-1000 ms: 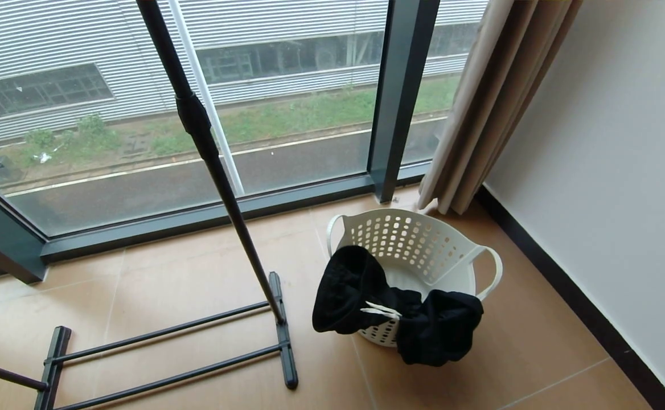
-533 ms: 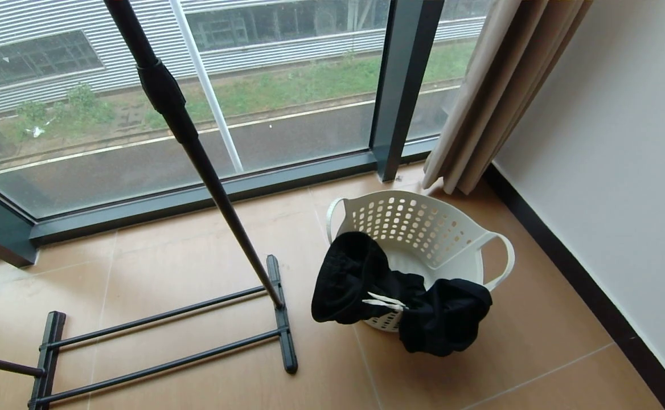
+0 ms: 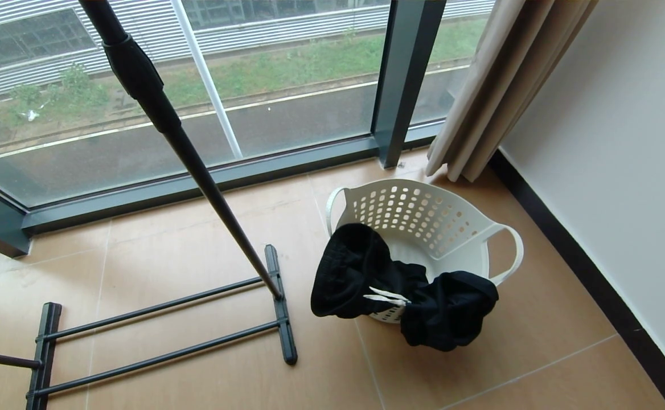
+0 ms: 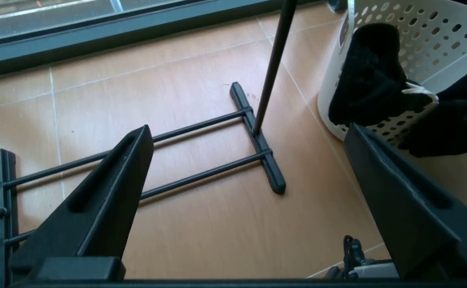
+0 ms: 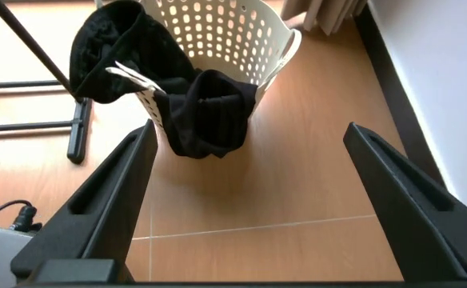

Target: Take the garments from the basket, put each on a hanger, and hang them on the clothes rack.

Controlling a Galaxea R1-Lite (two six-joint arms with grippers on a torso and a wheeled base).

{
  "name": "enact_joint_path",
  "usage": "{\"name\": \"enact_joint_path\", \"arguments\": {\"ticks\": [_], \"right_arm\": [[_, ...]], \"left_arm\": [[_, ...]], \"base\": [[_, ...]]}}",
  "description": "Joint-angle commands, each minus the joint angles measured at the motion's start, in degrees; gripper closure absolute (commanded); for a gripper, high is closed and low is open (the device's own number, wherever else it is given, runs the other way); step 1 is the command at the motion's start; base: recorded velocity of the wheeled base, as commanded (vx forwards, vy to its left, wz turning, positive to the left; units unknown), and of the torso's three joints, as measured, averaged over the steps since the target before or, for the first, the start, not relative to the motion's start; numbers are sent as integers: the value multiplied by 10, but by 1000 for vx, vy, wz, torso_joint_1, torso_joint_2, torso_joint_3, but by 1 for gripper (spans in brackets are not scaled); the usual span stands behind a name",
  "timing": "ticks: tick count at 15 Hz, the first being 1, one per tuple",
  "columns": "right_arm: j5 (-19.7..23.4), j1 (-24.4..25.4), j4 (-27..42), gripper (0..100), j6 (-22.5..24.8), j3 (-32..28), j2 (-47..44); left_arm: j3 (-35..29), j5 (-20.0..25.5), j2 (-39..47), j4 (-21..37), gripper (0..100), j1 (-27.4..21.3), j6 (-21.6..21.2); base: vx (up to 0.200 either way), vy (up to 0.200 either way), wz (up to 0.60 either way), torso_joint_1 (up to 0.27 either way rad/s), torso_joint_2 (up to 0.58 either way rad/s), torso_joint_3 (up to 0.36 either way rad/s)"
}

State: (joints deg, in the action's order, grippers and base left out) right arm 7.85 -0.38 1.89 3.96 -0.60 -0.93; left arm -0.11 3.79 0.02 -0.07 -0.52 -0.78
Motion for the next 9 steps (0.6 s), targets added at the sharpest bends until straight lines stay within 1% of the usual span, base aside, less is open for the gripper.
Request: {"name": "enact_joint_path", "arguments": {"ticks": [1,2,3,4,5,6,7,8,9], "right_arm": [[1,0,-3,0,12,-41,-74],[1,1,-3,0,13,-89,-145],[1,6,-9,0,25,-111,-205],[1,17,-16,0,58,-136,-268],[1,17,-16,0,58,-136,-268],[1,24,-40,0,106,-172,-384],[1,26,-45,0,137,-194,-436],[1,30,-43,0,181,-215,-481],[1,33,-41,0,210,-227,-508]], "left_arm": [[0,0,0,0,0,0,0],[0,0,0,0,0,0,-1],[0,0,0,0,0,0,-1],[0,0,0,-1,0,0,-1],[0,0,0,-1,0,0,-1],[0,0,0,-1,0,0,0],[0,0,0,-1,0,0,0],[0,0,0,-1,0,0,0],[0,0,0,-1,0,0,0]], "base": [[0,0,0,0,0,0],[0,0,0,0,0,0],[0,0,0,0,0,0],[0,0,0,0,0,0],[0,0,0,0,0,0],[0,0,0,0,0,0],[0,0,0,0,0,0],[0,0,0,0,0,0],[0,0,0,0,0,0]]}}
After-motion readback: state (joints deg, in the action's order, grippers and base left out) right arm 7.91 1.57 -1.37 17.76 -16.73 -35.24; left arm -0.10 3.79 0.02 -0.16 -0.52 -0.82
